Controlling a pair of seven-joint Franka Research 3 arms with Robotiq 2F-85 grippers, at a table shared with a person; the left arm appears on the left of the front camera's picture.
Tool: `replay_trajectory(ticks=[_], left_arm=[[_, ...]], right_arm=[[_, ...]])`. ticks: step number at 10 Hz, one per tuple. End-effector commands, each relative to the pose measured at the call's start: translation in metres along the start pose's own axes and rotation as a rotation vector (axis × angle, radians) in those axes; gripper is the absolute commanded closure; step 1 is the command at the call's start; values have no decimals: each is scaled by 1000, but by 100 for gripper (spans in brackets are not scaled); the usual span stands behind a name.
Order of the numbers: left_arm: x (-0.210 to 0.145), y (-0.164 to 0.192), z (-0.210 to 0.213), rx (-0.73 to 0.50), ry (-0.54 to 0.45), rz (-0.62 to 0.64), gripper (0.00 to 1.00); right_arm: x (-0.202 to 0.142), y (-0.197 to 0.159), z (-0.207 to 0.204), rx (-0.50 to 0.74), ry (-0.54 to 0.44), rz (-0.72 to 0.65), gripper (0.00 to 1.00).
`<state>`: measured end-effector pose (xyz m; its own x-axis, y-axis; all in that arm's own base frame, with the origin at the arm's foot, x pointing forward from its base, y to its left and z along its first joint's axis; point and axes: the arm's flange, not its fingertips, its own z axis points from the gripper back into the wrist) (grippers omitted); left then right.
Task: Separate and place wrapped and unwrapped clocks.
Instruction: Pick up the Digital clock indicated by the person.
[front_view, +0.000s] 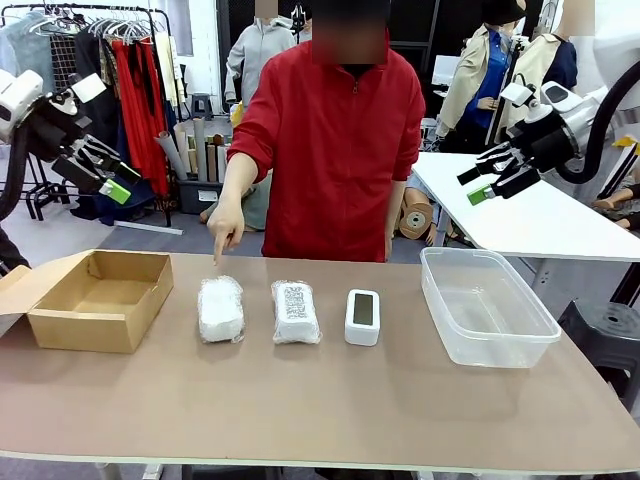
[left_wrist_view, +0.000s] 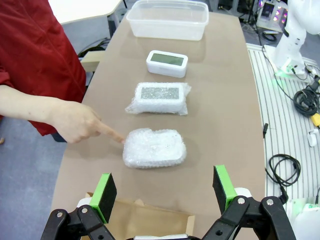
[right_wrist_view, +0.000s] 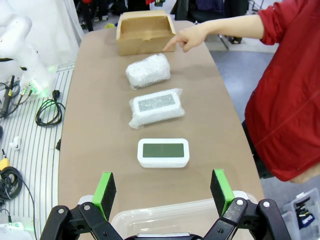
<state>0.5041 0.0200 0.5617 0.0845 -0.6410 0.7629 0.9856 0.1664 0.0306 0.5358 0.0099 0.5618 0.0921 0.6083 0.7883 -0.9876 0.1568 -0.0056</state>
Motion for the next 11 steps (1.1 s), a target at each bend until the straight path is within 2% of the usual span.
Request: replay_trajectory(ticks=[1,11], left_arm=[[0,-2,1,8,0,0,0],[0,-2,1,8,0,0,0]], right_arm=[[0,0,1,0,3,2,0],[0,0,1,0,3,2,0]])
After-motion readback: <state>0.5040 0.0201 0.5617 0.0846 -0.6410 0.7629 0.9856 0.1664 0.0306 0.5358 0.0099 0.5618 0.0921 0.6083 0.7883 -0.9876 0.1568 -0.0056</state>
